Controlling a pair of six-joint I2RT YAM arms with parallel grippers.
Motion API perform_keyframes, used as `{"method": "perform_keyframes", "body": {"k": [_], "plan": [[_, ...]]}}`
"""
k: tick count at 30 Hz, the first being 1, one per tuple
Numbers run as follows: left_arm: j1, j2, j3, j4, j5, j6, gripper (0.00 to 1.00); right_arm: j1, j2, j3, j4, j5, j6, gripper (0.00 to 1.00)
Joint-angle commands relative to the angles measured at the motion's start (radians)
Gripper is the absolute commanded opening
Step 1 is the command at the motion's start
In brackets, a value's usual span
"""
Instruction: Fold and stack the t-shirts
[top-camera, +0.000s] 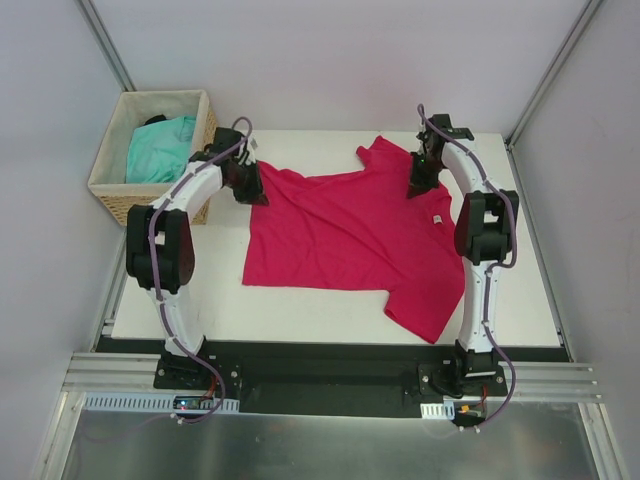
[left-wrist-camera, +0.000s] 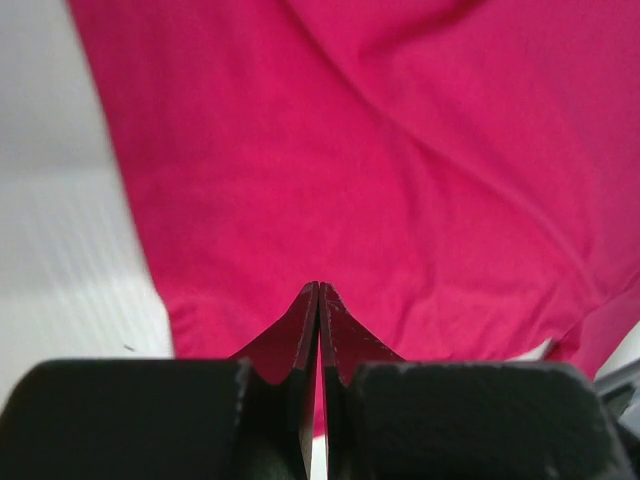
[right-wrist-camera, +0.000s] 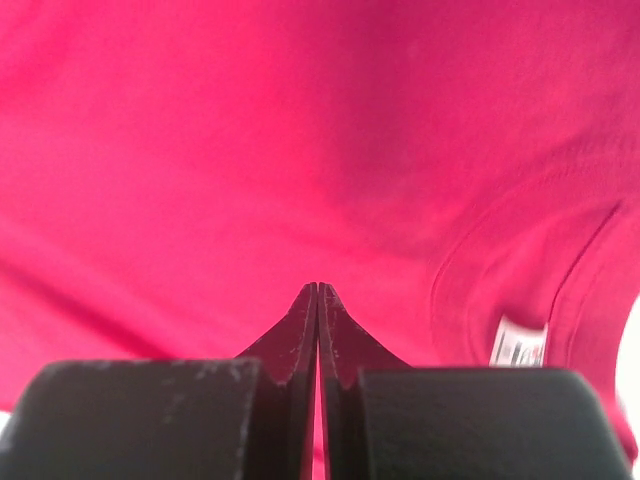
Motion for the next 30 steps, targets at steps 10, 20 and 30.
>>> {"method": "perform_keyframes", "body": {"k": [10,20,30], "plan": [[-0.056,-0.149,-0.233,-0.063,-0.023,0.104,0.0,-0.039,0.014,0.085,0.08,0.036,0.008,0.15],[-0.06,-0.221,-0.266,-0.12,-0.073,0.132,0.0,-0.079,0.078,0.182,0.103,0.113,0.016,0.51],[-0.061,-0.221,-0.24,-0.148,-0.068,0.123,0.0,-0.114,0.115,0.214,0.065,0.256,-0.104,0.53]]}}
